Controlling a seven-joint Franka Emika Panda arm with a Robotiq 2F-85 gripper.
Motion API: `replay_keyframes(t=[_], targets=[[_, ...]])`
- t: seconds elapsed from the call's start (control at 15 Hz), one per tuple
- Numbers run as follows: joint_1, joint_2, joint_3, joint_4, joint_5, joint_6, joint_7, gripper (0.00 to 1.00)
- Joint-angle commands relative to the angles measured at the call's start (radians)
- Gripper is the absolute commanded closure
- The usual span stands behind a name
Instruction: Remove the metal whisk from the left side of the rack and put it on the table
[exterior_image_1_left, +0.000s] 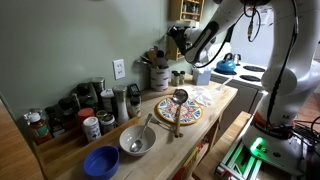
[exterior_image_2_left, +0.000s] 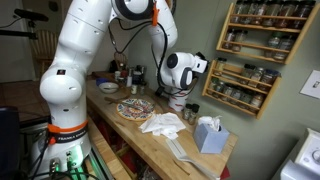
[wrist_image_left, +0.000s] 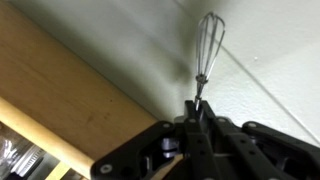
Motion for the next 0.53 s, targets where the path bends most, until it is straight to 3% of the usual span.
replay_keyframes(t=[0.0,0.47], targets=[[0.008,-0.016,0.0,-0.036,0.022,0.003,0.013,0.98],[0.014,-0.026,-0.002,-0.057,0.046,0.025,0.012,0.98]])
